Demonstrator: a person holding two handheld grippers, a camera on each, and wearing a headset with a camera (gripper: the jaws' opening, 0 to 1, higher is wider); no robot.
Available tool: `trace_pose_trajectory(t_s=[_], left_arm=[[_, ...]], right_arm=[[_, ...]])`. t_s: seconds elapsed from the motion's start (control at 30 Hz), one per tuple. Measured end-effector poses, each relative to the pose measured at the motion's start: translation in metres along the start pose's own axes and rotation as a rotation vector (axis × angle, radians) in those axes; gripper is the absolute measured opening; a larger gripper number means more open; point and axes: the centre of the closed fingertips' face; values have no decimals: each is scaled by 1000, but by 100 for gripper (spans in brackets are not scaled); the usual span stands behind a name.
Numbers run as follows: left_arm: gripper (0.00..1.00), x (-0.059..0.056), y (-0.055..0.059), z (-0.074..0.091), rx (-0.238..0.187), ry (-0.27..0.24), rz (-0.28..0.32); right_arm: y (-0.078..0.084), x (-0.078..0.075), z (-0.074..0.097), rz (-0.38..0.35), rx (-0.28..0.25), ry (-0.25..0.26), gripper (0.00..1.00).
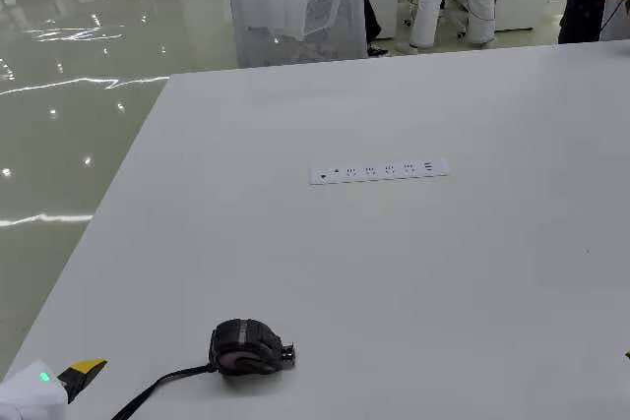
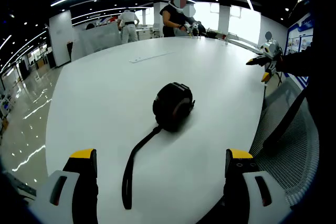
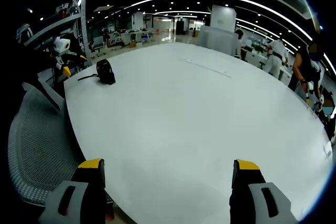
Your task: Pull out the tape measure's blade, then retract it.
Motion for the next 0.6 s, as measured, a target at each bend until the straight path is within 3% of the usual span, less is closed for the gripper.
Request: trace_pose_trajectory(t_s=[0.3, 0.6], left_arm=[[99, 4, 7, 6, 2, 1, 19], [99, 7, 3, 7, -3, 0, 3]], right_arm=[[-3, 1, 3, 15, 7, -11, 99], [-4, 4, 3, 31, 9, -16, 99]])
Point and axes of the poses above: the centre of the closed fingertips' face, and the gripper's own axes: z roughly backward along the fingers, x roughly to its left, y roughly out of its underside, and after that the axes turned 8 degrees about x, right-handed
